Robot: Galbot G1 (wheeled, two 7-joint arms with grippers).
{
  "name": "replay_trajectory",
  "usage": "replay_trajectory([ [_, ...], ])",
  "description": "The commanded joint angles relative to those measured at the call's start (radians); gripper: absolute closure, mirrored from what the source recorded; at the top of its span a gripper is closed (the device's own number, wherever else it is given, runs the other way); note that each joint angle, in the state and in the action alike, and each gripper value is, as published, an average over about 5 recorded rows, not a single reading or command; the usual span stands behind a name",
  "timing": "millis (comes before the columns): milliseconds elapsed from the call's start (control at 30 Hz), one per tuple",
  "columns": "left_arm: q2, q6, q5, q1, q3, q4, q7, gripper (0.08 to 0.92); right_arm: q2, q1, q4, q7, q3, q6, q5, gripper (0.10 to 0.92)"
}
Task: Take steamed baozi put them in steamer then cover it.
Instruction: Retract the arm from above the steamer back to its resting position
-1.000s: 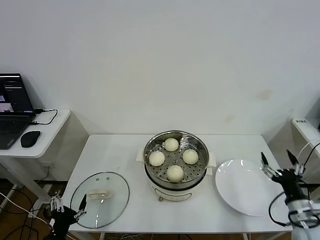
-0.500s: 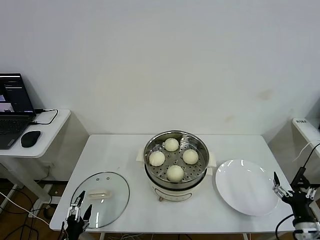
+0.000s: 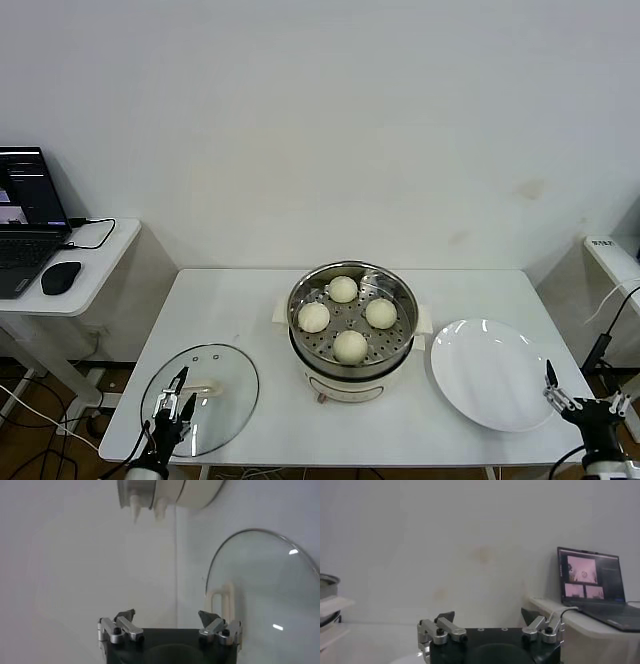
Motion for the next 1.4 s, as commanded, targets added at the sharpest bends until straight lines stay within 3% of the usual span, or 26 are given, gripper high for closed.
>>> replay_trajectory([
  [33,0.008,-0.003,0.023,-0.065,0.016,0.089,0.006,0.177,0.019,-0.012,0.002,0.002,0.004,0.003,-0.014,0.203],
  [1033,0.024,-0.003,-0.005,-0.237,0.039,0.254,-0.006,0.177,0.039,-0.019,-0.001,0.004,-0.008,0.007,-0.032,0.203],
  [1133,0.019,-0.004,-0.004,-0.241,0.041,0.267,-0.011,0.204,0.041,-0.017,-0.002,0.004,-0.015,0.007,-0.036,0.203],
  [1400,0.011,-0.007,-0.005,-0.251,0.04,0.297,-0.024,0.424,0.042,-0.018,-0.001,0.004,-0.018,0.007,-0.038,0.203],
])
